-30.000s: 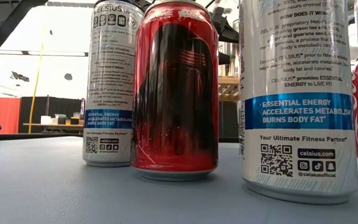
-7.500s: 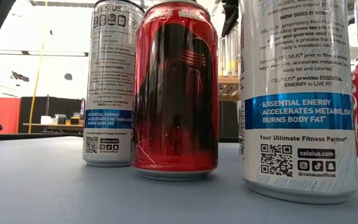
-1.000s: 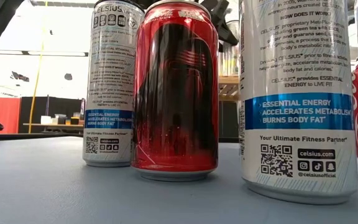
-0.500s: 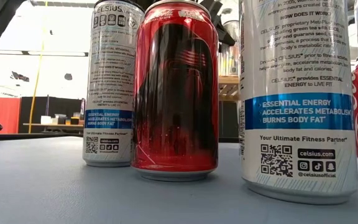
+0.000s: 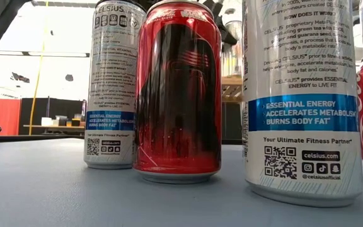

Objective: Place canned beverage on shelf
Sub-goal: Put the white-yellow soda can on the shelf aligned with the other white-yellow soda can

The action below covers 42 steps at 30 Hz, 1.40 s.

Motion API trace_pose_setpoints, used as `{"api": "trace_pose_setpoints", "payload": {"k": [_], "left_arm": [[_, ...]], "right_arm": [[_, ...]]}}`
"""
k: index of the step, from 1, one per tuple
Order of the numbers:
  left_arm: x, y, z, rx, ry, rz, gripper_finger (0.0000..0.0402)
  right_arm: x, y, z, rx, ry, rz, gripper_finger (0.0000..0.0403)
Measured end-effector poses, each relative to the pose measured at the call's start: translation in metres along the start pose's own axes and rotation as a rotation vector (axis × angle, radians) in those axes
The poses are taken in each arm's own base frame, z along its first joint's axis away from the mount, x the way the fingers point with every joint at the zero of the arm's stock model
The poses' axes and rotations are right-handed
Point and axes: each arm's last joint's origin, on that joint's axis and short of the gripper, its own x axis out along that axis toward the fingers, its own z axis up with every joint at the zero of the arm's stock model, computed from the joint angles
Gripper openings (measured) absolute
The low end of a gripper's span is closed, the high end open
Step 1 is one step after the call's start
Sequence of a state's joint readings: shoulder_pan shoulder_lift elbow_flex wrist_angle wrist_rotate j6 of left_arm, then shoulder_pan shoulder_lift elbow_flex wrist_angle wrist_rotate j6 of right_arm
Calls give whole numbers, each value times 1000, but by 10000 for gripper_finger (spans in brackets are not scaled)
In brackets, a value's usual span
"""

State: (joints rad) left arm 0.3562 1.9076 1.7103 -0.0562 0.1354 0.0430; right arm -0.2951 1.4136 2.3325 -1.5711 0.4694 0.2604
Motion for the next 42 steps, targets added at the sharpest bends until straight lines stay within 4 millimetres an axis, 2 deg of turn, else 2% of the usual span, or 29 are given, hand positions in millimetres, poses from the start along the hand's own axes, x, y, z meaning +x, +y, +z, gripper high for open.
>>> {"api": "trace_pose_setpoints", "payload": {"k": [9, 18, 32, 42], "left_arm": [[0, -2, 1, -25, -16, -64, 218], [3, -5, -3, 24, -2, -140, 218], [0, 14, -3, 55, -20, -211, 218], [-1, 14, 0, 84, -51, -231, 218]], "right_arm": [[0, 0, 0, 0, 0, 0, 317], [0, 0, 0, -4, 0, 0, 317], [0, 0, 0, -7, 0, 0, 317], [0, 0, 0, -7, 0, 0, 317]]}}
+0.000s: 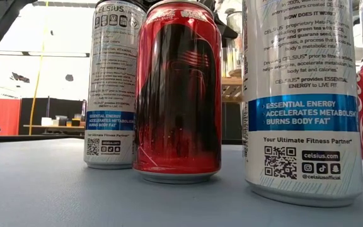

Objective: Place canned beverage on shelf
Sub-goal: Put the white-yellow soda can on the shelf aligned with the other white-yellow soda can

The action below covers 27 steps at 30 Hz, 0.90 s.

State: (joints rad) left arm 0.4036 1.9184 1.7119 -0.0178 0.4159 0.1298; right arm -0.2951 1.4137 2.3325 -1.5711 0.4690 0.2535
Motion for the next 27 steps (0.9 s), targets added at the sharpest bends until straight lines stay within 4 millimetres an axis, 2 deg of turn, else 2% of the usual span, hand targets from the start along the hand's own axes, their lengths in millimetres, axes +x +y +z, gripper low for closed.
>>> {"api": "trace_pose_setpoints", "payload": {"k": [7, 14, 27], "left_arm": [[-1, 2, -2, 1, 7, 6, 218], [6, 3, -22, -53, -9, -5, 218], [5, 4, -21, -68, -6, -1, 230]], "right_arm": [[0, 0, 0, 0, 0, 0, 317], [0, 0, 0, 0, 0, 1, 317], [0, 0, 0, 0, 0, 1, 317]]}}
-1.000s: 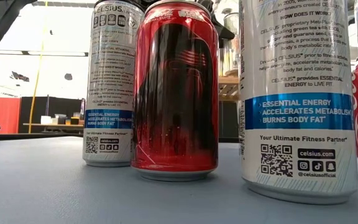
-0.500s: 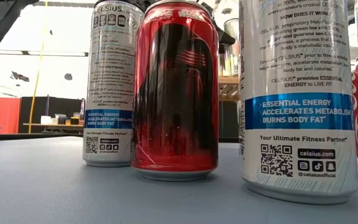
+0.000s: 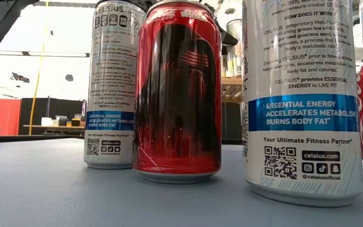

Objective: Place canned beverage on shelf
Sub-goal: Put the white-yellow soda can on the shelf aligned with the other white-yellow soda can

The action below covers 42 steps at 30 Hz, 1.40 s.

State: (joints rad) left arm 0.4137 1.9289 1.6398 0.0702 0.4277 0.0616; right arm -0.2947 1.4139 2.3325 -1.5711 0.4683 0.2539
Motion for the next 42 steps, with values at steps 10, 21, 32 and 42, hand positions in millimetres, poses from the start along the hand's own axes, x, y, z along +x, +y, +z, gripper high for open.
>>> {"api": "trace_pose_setpoints", "payload": {"k": [10, 21, 32, 42], "left_arm": [[0, 0, 0, 3, 3, -6, 231], [-1, -1, 1, 34, 6, -24, 280], [-3, 1, 1, 6, 5, -29, 322], [-11, 2, 1, -21, 71, -18, 328]], "right_arm": [[0, 0, 0, -2, 0, 0, 317], [0, 0, 0, -3, 0, 0, 317], [0, 0, 0, -4, 0, 0, 317], [0, 1, 0, -3, 8, 29, 317]]}}
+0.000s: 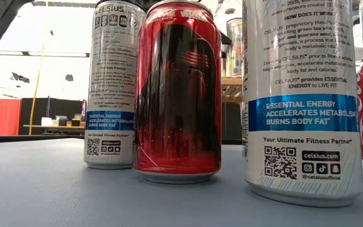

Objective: Place canned beverage on shelf
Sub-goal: Put the white-yellow soda can on the shelf aligned with the other white-yellow soda can

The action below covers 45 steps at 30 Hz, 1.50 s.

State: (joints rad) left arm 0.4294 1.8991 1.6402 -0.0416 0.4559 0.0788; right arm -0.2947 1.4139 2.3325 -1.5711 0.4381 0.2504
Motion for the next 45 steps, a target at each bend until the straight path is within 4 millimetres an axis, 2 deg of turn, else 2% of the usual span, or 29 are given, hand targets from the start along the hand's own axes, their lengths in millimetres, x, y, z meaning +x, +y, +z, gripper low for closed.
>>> {"api": "trace_pose_setpoints", "payload": {"k": [7, 11, 15, 19, 24, 29, 30, 37, 40, 45], "left_arm": [[-5, -1, -4, -24, 80, 19, 328], [-17, -1, -2, -31, 128, 62, 328], [-32, -2, 4, -11, 173, 115, 328], [-53, -9, 18, 17, 186, 196, 328], [-83, -21, 41, -5, 134, 255, 328], [-121, -45, 68, -28, 40, 298, 327], [-127, -50, 72, -33, 30, 308, 327], [-163, -79, 93, -29, -65, 331, 327], [-168, -88, 96, -27, -75, 333, 327], [-169, -93, 96, -22, -66, 341, 327]], "right_arm": [[-1, 2, 0, -80, 2, 23, 317], [4, 17, -7, -223, 45, 128, 309], [19, 35, -24, -305, 138, 165, 279], [44, 57, -51, -332, 225, 182, 230], [83, 84, -87, -358, 241, 209, 137], [103, 98, -102, -311, 158, 243, 24], [107, 99, -104, -309, 156, 241, 12], [131, 107, -116, -297, 181, 179, 2], [139, 114, -115, -329, 172, 144, 1], [137, 123, -107, -397, 134, 117, 0]]}}
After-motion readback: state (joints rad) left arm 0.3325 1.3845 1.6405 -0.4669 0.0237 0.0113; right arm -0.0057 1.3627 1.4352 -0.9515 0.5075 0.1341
